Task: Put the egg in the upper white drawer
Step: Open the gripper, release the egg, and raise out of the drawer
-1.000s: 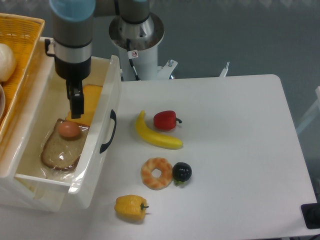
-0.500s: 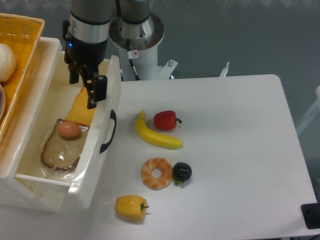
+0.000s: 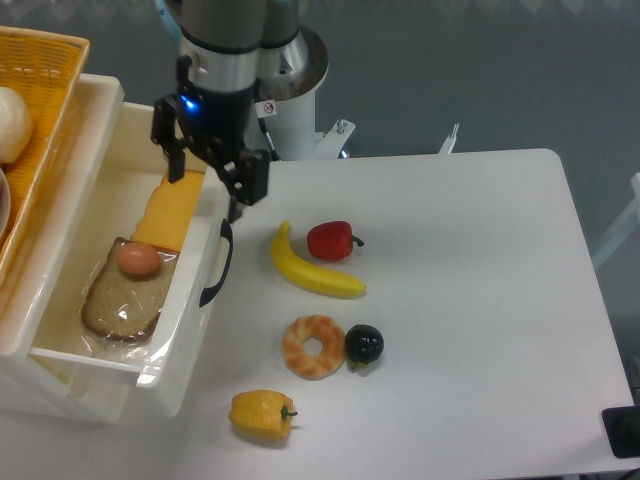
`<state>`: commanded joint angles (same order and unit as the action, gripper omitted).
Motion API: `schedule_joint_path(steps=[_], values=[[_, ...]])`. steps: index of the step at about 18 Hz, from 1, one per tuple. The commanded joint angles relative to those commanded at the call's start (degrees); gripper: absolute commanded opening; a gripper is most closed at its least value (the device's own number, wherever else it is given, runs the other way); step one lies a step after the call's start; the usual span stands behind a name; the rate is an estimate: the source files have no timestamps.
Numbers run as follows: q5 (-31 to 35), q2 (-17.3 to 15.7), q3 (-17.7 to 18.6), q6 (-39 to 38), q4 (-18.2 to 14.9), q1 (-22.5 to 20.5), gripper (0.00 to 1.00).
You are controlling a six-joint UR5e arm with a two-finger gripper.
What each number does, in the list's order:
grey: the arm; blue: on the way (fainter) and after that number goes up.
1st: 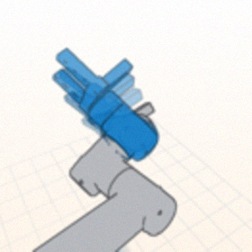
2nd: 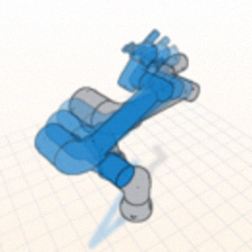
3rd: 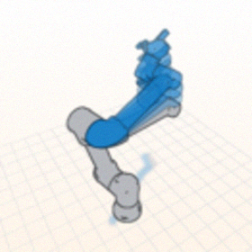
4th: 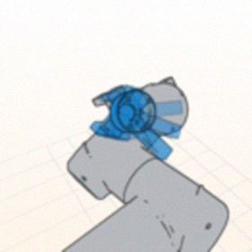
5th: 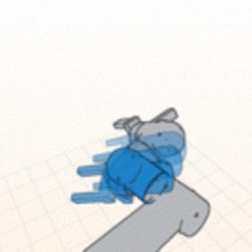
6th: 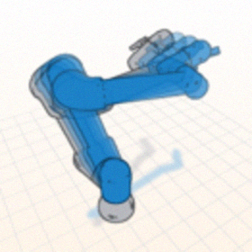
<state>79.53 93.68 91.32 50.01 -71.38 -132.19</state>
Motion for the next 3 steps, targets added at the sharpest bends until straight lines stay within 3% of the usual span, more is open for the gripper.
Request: schedule_joint_path(steps=[3], values=[[3.08,2.2,-0.53,0.18,2.91,-0.09,1.0]])
